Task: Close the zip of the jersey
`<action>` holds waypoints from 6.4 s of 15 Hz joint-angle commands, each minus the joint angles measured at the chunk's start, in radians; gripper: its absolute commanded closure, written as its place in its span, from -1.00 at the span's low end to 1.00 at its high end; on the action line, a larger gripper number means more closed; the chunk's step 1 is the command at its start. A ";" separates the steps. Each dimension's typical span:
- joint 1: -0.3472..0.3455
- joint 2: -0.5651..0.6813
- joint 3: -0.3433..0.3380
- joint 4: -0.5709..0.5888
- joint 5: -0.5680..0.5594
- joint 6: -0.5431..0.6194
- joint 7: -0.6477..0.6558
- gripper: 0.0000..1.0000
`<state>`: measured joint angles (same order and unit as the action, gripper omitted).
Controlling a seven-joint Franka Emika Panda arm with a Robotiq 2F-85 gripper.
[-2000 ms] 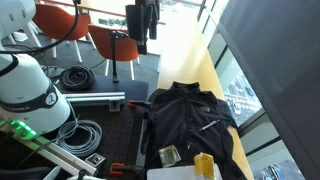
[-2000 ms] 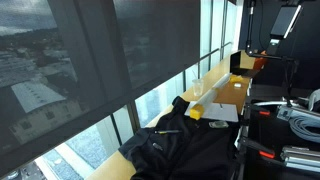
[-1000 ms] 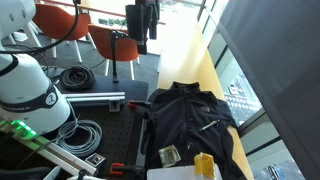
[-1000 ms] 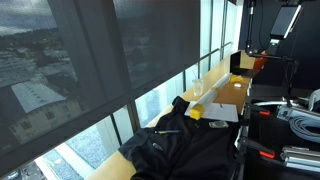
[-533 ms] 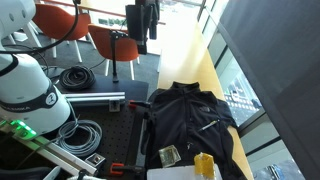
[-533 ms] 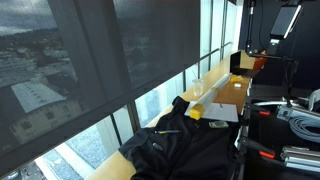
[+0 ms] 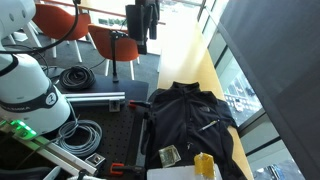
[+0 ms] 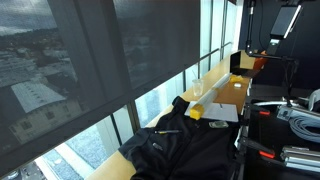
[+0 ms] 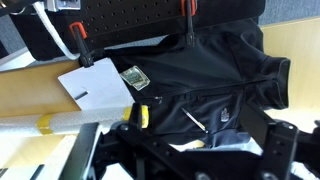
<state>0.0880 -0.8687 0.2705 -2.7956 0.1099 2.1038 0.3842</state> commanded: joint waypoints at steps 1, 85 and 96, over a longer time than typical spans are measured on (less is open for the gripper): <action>0.002 0.001 -0.003 0.002 -0.003 -0.003 0.002 -1.00; -0.092 1.592 -0.192 0.705 -0.079 0.732 -0.499 -1.00; -0.118 1.604 -0.190 0.681 -0.082 0.763 -0.516 -1.00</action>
<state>-0.0133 0.7389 0.0743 -2.1134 0.0433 2.8483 -0.1319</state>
